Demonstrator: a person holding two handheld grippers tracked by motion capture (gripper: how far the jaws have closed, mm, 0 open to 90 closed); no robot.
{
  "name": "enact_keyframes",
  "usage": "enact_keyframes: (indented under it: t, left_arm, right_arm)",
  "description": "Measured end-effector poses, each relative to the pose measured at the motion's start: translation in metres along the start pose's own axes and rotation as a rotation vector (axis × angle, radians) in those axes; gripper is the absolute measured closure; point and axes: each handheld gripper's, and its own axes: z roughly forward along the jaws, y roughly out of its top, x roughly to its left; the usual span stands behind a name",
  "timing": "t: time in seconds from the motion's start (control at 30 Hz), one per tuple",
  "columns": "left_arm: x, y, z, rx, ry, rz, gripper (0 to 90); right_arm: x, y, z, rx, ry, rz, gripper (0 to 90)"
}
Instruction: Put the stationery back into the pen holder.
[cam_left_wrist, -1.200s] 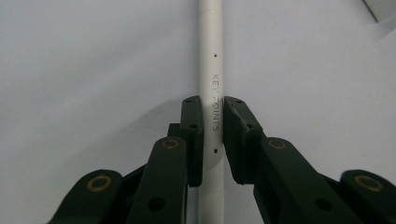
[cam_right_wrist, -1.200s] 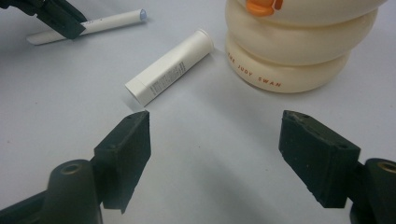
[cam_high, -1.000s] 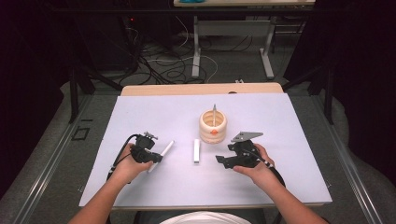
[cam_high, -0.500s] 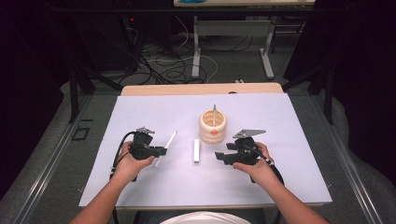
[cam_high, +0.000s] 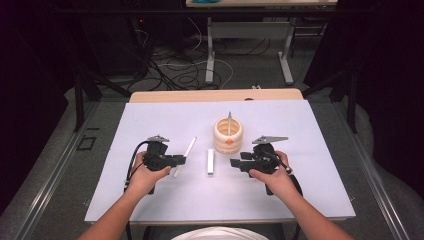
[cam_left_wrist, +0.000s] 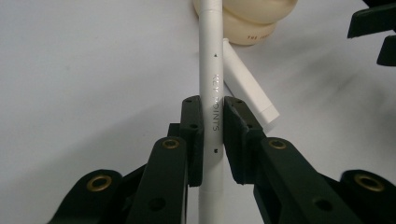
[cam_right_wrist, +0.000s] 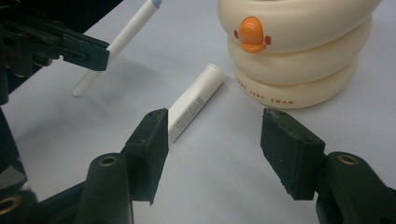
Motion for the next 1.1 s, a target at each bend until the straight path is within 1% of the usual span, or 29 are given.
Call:
enact_keyframes:
  t: [0.07,0.13,0.17,0.2,0.23,0.37,0.43,0.5,0.53,0.57,0.63,0.7,0.77,0.83,0.87,0.93,0.97,1.0,1.03,1.1]
  left_arm:
    - [-0.002,0.001,0.000,-0.016,-0.011,-0.008,79.0]
    - [-0.003,0.002,0.001,-0.031,-0.016,-0.001,79.0]
    - [-0.005,0.002,0.001,-0.042,-0.013,-0.007,79.0]
    - [-0.006,0.002,0.001,-0.047,-0.015,-0.001,79.0]
    - [-0.007,0.002,0.001,-0.054,-0.017,-0.001,79.0]
    - [-0.010,0.003,0.001,-0.081,-0.026,-0.010,79.0]
    - [-0.011,0.004,0.001,-0.103,-0.036,-0.019,79.0]
    - [-0.012,0.005,0.001,-0.119,-0.045,-0.032,79.0]
    - [-0.013,0.005,0.001,-0.125,-0.047,-0.033,79.0]
    - [-0.014,0.006,0.001,-0.130,-0.049,-0.036,79.0]
    - [-0.015,0.008,0.001,-0.139,-0.051,-0.035,79.0]
    - [-0.017,0.009,0.001,-0.151,-0.055,-0.045,79.0]
    - [-0.019,0.011,0.001,-0.164,-0.056,-0.046,79.0]
    - [-0.020,0.013,0.001,-0.163,-0.054,-0.049,79.0]
    - [-0.020,0.014,0.001,-0.171,-0.052,-0.049,79.0]
    - [-0.021,0.015,0.001,-0.181,-0.058,-0.059,79.0]
    - [-0.021,0.016,0.001,-0.183,-0.060,-0.058,79.0]
    - [-0.022,0.017,0.001,-0.193,-0.062,-0.063,79.0]
    - [-0.023,0.018,0.001,-0.199,-0.068,-0.073,79.0]
    - [-0.024,0.020,0.001,-0.214,-0.072,-0.073,79.0]
  right_arm:
    - [-0.001,0.001,0.000,0.000,0.014,0.017,42.3]
    - [-0.001,0.002,0.000,-0.002,0.025,0.029,45.3]
    - [0.000,0.003,-0.001,-0.010,0.027,0.035,45.7]
    - [0.000,0.004,-0.001,-0.029,0.018,0.034,45.7]
    - [0.000,0.005,-0.002,-0.041,0.019,0.035,45.7]
    - [-0.001,0.008,-0.005,-0.051,0.014,0.051,45.7]
    - [-0.001,0.009,-0.005,-0.051,0.030,0.070,47.3]
    - [-0.003,0.010,-0.006,-0.037,0.055,0.083,49.2]
    - [-0.003,0.011,-0.006,-0.028,0.064,0.100,49.8]
    - [-0.003,0.011,-0.006,-0.021,0.068,0.112,49.9]
    - [-0.003,0.013,-0.007,-0.013,0.069,0.114,50.2]
    - [-0.003,0.017,-0.007,-0.011,0.069,0.126,49.7]
    - [-0.003,0.020,-0.006,-0.008,0.082,0.130,47.9]
    - [-0.002,0.022,-0.005,-0.006,0.080,0.134,46.4]
    - [-0.001,0.023,-0.004,-0.008,0.079,0.148,46.2]
    - [0.000,0.025,-0.002,-0.006,0.082,0.145,43.9]
    - [0.001,0.026,-0.002,-0.005,0.082,0.154,43.3]
    - [0.001,0.027,-0.002,-0.006,0.092,0.156,41.8]
    - [0.002,0.028,-0.002,-0.007,0.087,0.160,41.1]
    - [0.002,0.031,-0.002,-0.026,0.081,0.165,39.9]
